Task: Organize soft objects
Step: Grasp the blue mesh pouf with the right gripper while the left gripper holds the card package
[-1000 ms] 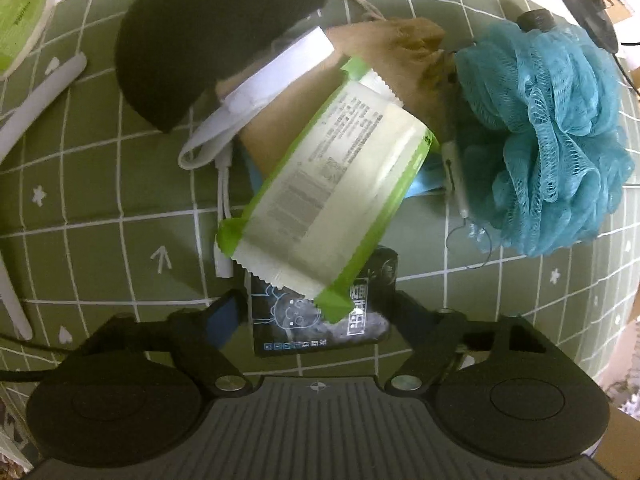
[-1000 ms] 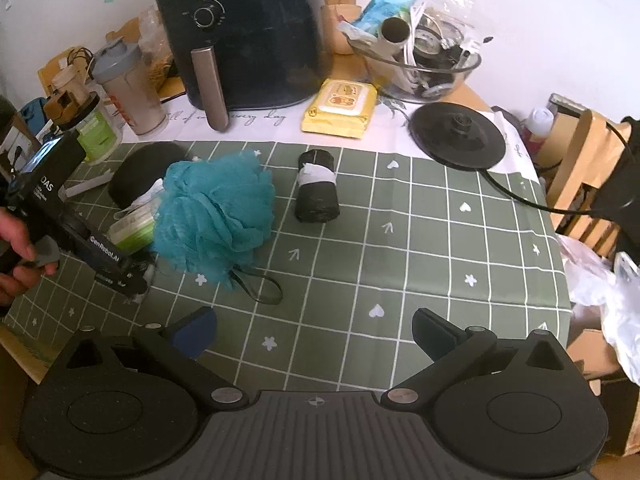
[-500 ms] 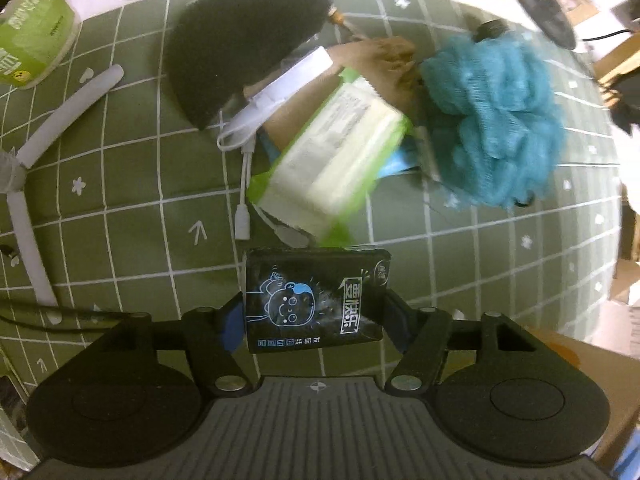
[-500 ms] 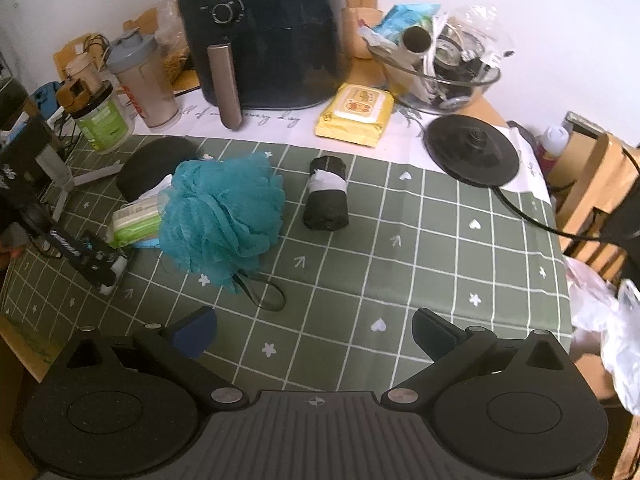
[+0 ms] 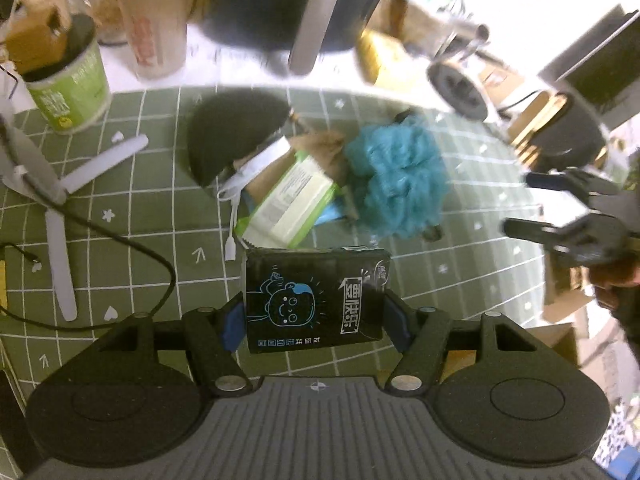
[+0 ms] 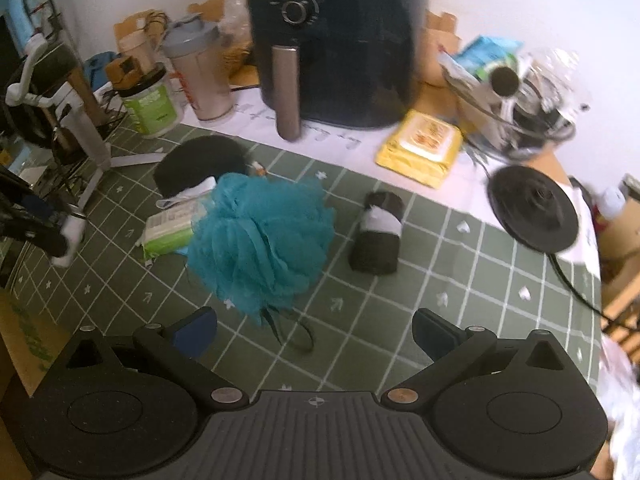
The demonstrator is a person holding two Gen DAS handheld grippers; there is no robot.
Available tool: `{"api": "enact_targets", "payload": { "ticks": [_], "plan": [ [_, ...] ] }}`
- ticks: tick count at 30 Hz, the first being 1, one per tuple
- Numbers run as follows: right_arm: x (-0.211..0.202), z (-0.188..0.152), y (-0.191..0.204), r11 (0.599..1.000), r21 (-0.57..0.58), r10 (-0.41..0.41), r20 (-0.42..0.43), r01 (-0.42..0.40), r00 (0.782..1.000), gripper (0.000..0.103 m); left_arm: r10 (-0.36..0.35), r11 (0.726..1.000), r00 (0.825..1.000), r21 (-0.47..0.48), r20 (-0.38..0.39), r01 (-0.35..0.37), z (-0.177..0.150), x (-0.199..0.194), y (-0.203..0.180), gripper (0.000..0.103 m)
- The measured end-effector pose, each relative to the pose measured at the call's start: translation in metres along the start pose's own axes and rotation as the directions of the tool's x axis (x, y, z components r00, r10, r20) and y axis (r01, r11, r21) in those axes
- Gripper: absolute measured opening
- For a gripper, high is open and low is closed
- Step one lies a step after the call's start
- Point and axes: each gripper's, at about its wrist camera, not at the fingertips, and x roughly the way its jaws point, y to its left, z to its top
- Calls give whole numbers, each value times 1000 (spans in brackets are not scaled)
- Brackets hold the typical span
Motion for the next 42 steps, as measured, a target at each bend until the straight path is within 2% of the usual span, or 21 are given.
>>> {"api": "enact_targets", "payload": {
  "ticks": [3, 8, 14, 19, 27, 32, 38, 42],
  "plan": [
    [9, 8, 2, 999, -28, 29, 10, -29, 1000, 103, -9, 1000, 998, -2, 59, 9, -6, -12, -2, 66],
    [31, 23, 6, 996, -42, 79, -2, -79, 997, 103, 17, 999, 992, -36, 128, -12, -19, -36, 4, 66],
    [60, 39, 2, 987, 8, 162, -8, -162, 987, 103, 84, 995, 985, -73, 148, -74, -37, -47, 11, 66],
    [85, 49, 2, 979, 46, 200, -12, -199, 980, 103, 91, 991, 982, -116, 165, -72, -50, -54, 18, 66],
    [134, 51, 9, 982, 53, 187, -86, -183, 979, 102, 116, 983, 974, -162, 196, -85, -65, -62, 23, 66],
    [154, 44, 16, 976, 64, 216, -141, -209, 966, 92, 115, 983, 971, -164, 210, -81, -70, -65, 22, 66],
    [147, 42, 15, 973, 74, 226, -133, -217, 965, 77, 106, 986, 968, -153, 230, -71, -73, -70, 16, 66],
    [128, 43, 11, 974, 75, 219, -97, -213, 971, 73, 97, 989, 966, -135, 241, -66, -72, -72, 11, 66]
  ]
}}
